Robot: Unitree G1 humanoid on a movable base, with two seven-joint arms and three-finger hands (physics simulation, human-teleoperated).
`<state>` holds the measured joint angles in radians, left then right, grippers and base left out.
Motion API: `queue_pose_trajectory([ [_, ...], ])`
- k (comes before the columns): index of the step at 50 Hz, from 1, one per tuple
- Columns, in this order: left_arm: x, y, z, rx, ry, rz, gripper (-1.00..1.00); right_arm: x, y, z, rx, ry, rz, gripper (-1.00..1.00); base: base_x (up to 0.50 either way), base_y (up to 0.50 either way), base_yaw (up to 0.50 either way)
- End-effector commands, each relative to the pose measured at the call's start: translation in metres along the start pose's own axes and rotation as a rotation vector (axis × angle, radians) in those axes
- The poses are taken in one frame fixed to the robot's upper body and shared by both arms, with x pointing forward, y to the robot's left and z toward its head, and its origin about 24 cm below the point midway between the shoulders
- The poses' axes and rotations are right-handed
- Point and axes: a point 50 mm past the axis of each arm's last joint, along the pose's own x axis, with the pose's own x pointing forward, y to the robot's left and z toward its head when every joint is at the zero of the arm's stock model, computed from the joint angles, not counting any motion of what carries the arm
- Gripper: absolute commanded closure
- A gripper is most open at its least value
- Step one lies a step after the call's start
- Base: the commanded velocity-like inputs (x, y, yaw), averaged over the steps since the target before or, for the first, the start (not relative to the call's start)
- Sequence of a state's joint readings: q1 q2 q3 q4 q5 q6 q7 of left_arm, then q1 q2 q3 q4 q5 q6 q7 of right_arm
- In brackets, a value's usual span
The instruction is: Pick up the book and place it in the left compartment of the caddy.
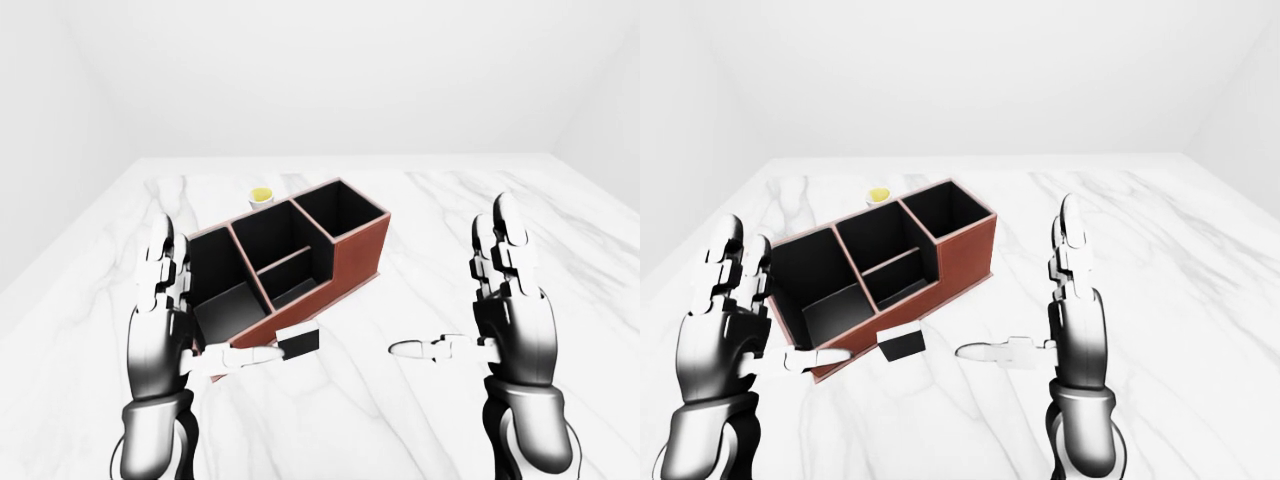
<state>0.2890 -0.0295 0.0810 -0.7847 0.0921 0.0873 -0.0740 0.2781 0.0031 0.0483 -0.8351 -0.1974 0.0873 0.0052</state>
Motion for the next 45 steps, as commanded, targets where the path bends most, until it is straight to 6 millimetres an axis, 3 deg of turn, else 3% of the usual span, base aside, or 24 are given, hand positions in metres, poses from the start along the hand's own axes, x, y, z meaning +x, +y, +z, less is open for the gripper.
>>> queue_pose_trajectory([
  [1,-0.002,0.000,0.001,-0.005,0.000,-0.007,-1.00,-0.002,0.000,0.001,0.017,0.003,0.003,-1.00,0.50,0.01,0.00],
  [10,-0.003,-0.002,0.004,-0.005,-0.010,-0.010,-1.00,-0.003,-0.001,0.002,0.021,0.002,0.001,-1.00,0.50,0.00,0.00],
  [18,-0.004,-0.017,0.010,0.017,-0.034,-0.098,-1.00,-0.005,-0.004,-0.001,0.026,0.021,-0.036,-1.00,0.50,0.00,0.00],
  [23,-0.003,-0.045,0.000,0.050,-0.004,-0.221,-1.00,-0.006,-0.007,-0.001,0.024,0.025,-0.054,-1.00,0.00,0.00,0.00],
  [29,0.002,-0.073,0.005,0.094,-0.066,-0.338,-1.00,-0.003,-0.002,-0.003,0.021,0.021,-0.035,-1.00,0.00,0.00,0.00],
  [35,0.012,-0.079,0.019,0.159,-0.162,-0.351,-1.00,-0.005,-0.003,-0.001,0.019,0.021,-0.046,-1.00,0.00,0.00,0.00],
  [45,0.018,-0.092,0.020,0.344,-0.201,-0.388,-1.00,-0.005,0.001,0.003,0.018,0.007,-0.030,-1.00,0.00,0.00,0.00],
])
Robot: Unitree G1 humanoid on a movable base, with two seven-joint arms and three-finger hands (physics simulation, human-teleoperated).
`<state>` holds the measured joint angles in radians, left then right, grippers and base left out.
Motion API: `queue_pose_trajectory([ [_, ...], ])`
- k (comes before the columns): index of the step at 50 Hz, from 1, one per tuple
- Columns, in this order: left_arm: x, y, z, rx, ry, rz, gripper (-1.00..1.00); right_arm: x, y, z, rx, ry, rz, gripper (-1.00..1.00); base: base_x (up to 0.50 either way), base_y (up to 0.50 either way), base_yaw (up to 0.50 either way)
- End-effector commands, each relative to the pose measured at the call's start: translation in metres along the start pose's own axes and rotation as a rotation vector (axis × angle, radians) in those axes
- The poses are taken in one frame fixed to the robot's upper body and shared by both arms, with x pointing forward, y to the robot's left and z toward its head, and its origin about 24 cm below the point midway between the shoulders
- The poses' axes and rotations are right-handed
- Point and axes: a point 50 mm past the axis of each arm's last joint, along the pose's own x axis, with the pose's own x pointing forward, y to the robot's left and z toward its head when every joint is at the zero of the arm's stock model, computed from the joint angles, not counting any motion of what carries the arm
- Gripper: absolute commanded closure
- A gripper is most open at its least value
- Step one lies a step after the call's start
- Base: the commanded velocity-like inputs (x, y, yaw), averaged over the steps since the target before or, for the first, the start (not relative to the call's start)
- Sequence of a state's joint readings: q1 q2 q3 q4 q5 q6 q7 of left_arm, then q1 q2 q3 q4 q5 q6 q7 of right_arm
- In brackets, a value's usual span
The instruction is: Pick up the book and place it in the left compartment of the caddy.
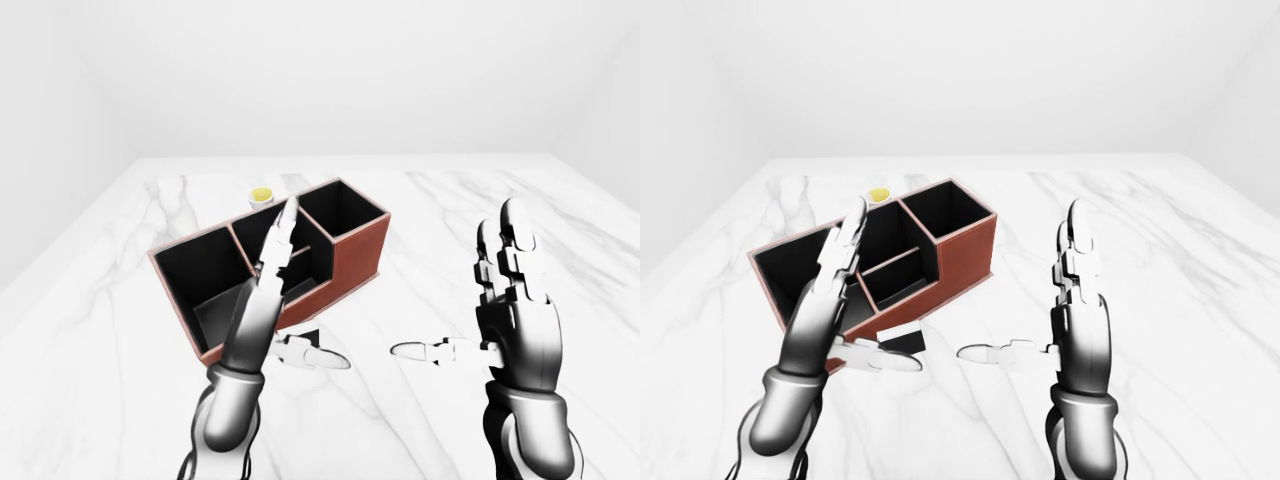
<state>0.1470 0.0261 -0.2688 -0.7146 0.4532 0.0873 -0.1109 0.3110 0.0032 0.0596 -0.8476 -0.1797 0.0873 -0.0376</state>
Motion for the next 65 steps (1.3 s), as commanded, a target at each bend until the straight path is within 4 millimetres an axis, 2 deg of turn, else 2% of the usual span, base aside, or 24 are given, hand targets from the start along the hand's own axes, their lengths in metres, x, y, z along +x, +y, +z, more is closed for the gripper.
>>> queue_pose_trajectory([
  [1,0.010,-0.017,0.010,0.184,-0.047,-0.089,-1.00,0.000,0.002,0.003,-0.002,-0.012,0.007,-1.00,0.00,0.00,0.00],
  [6,0.001,-0.026,0.008,0.258,-0.016,-0.164,-1.00,-0.001,0.003,0.003,-0.003,-0.014,0.009,-1.00,0.00,0.00,0.00],
  [12,-0.010,-0.042,-0.024,0.442,0.123,-0.251,-1.00,0.001,0.004,0.004,-0.002,-0.022,0.012,-1.00,0.00,0.00,0.00],
  [22,-0.023,-0.054,-0.048,0.596,0.229,-0.329,-1.00,-0.001,0.002,0.001,-0.001,-0.003,0.008,-1.00,0.00,0.00,0.00],
  [30,-0.034,-0.060,-0.050,0.657,0.246,-0.369,-1.00,-0.002,0.001,-0.003,0.001,0.019,0.005,-1.00,0.00,0.00,0.00],
  [38,-0.043,-0.064,-0.052,0.663,0.259,-0.394,-1.00,-0.001,0.002,-0.006,0.005,0.027,0.009,-1.00,0.00,0.00,0.00],
  [46,-0.050,-0.066,-0.066,0.618,0.313,-0.440,-1.00,0.000,0.003,-0.004,0.005,0.018,0.015,-1.00,0.00,0.00,0.00],
  [53,-0.060,-0.069,-0.065,0.598,0.323,-0.458,-1.00,0.000,0.003,-0.006,0.006,0.027,0.018,-1.00,0.00,0.00,0.00],
  [65,-0.065,-0.071,-0.083,0.587,0.389,-0.483,-1.00,-0.002,0.002,-0.007,0.008,0.035,0.014,-1.00,0.00,0.00,0.00],
])
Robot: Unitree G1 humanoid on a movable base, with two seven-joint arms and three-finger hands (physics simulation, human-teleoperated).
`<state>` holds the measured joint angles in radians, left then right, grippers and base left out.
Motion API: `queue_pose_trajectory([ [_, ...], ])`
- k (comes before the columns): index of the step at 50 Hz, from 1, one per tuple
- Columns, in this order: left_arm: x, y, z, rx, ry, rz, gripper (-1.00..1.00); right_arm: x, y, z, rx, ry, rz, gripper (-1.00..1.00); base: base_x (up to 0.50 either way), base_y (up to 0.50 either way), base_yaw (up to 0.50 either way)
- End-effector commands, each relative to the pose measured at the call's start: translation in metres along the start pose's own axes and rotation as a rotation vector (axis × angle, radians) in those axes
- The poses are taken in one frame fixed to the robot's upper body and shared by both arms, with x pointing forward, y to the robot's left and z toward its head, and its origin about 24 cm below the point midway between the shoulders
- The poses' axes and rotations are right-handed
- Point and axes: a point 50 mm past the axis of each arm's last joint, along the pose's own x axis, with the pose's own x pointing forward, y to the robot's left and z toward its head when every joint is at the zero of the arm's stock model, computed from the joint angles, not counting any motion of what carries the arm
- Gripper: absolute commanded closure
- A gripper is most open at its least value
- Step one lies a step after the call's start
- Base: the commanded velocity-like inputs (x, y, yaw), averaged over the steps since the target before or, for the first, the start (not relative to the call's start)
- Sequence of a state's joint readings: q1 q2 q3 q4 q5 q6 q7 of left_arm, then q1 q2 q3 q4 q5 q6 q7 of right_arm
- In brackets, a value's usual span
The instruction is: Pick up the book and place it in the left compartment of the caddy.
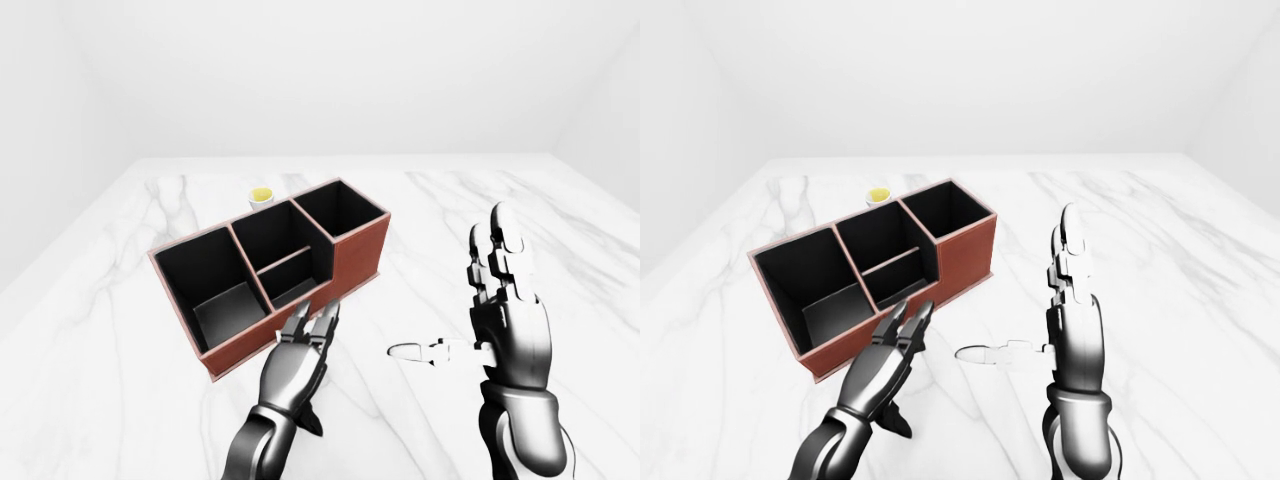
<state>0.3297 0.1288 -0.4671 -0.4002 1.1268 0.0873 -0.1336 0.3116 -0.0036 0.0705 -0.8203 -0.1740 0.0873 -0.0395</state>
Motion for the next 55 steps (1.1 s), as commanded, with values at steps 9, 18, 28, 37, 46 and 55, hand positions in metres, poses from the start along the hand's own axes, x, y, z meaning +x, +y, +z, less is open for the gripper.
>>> queue_pose_trajectory([
  [9,0.008,-0.023,-0.021,-0.019,0.085,-0.084,-1.00,-0.002,0.000,-0.002,0.002,0.013,0.000,-1.00,0.00,0.00,0.00],
  [18,0.013,-0.033,-0.030,-0.022,0.125,-0.116,-1.00,-0.002,0.000,0.000,0.001,0.009,-0.001,-1.00,0.00,0.00,0.00],
  [28,0.018,-0.036,-0.036,-0.023,0.146,-0.126,-1.00,-0.002,-0.001,-0.001,0.001,0.011,-0.001,-1.00,0.00,0.00,0.00],
  [37,0.022,-0.036,-0.038,-0.012,0.156,-0.117,-1.00,-0.003,-0.002,-0.004,0.004,0.027,-0.005,-1.00,0.00,0.00,0.00],
  [46,0.025,-0.038,-0.041,-0.004,0.169,-0.116,-1.00,-0.003,-0.002,-0.006,0.006,0.037,-0.006,-1.00,0.00,0.00,0.00],
  [55,0.029,-0.041,-0.046,0.000,0.187,-0.122,-1.00,-0.003,-0.001,-0.006,0.006,0.037,-0.002,-1.00,0.00,0.00,0.00],
])
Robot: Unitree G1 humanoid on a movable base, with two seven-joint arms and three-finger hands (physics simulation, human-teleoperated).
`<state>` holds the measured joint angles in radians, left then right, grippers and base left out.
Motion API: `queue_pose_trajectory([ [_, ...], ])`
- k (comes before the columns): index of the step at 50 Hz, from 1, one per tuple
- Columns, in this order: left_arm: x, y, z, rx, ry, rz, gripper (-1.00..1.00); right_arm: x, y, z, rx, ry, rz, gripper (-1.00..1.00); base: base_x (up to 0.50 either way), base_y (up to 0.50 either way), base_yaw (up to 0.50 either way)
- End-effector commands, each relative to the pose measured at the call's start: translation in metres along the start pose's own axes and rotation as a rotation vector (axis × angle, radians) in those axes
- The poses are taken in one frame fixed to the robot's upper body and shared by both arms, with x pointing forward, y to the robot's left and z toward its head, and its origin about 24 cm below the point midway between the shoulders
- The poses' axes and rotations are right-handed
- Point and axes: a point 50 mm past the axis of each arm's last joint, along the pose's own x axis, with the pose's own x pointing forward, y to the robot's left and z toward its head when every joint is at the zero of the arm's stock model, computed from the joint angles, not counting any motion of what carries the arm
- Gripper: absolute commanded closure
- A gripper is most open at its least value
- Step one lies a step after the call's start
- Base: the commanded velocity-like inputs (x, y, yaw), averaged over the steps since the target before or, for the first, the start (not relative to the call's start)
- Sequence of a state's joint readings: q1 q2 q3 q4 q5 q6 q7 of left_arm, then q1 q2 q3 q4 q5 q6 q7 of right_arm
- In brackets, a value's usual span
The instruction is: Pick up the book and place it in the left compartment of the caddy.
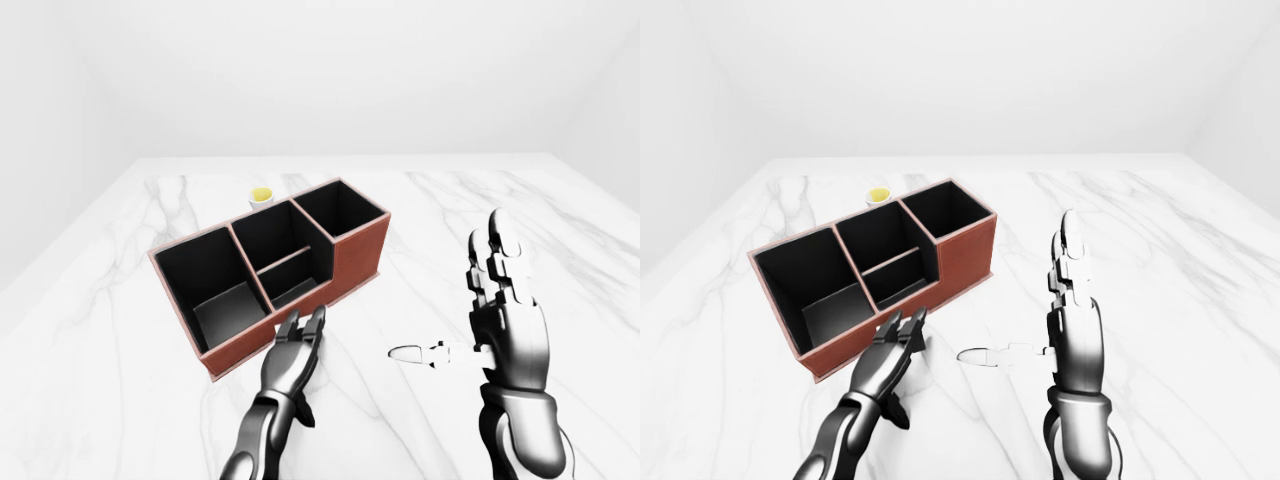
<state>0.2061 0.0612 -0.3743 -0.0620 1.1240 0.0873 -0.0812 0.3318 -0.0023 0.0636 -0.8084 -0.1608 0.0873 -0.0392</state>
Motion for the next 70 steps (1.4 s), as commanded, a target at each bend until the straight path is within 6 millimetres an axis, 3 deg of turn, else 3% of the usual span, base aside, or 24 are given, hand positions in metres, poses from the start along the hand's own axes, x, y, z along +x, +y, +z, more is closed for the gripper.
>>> queue_pose_trajectory([
  [1,0.006,-0.005,-0.009,0.003,0.039,-0.027,-1.00,0.000,0.001,-0.001,0.001,0.002,0.002,-1.00,0.00,0.00,0.00],
  [8,0.006,-0.010,-0.012,-0.001,0.053,-0.053,-1.00,0.000,0.000,-0.002,0.001,0.007,-0.001,-1.00,0.00,0.00,0.00],
  [9,0.006,-0.012,-0.012,0.001,0.055,-0.065,-0.91,0.000,0.001,-0.002,0.001,0.009,0.000,-1.00,0.00,0.00,0.00],
  [10,0.006,-0.013,-0.013,0.003,0.057,-0.063,0.23,0.000,0.001,-0.002,0.002,0.009,0.001,-1.00,0.00,0.00,0.00],
  [12,0.006,-0.014,-0.013,0.006,0.059,-0.069,1.00,0.000,0.001,-0.001,0.001,0.006,0.002,-1.00,0.00,0.00,0.00],
  [45,0.013,-0.020,-0.022,0.039,0.093,-0.088,1.00,0.000,0.000,-0.001,0.001,0.008,-0.003,-1.00,0.00,0.00,0.00],
  [52,0.007,0.002,-0.016,0.059,0.068,0.028,1.00,-0.001,-0.001,-0.002,0.002,0.011,-0.005,-1.00,0.00,0.00,0.00],
  [61,-0.020,0.058,0.012,0.077,-0.033,0.302,1.00,-0.001,0.000,-0.002,0.004,0.011,-0.004,-1.00,0.00,0.00,0.00],
  [70,-0.038,0.092,0.025,0.065,-0.083,0.465,1.00,-0.001,0.000,-0.003,0.005,0.019,-0.003,-1.00,0.00,0.00,0.00],
])
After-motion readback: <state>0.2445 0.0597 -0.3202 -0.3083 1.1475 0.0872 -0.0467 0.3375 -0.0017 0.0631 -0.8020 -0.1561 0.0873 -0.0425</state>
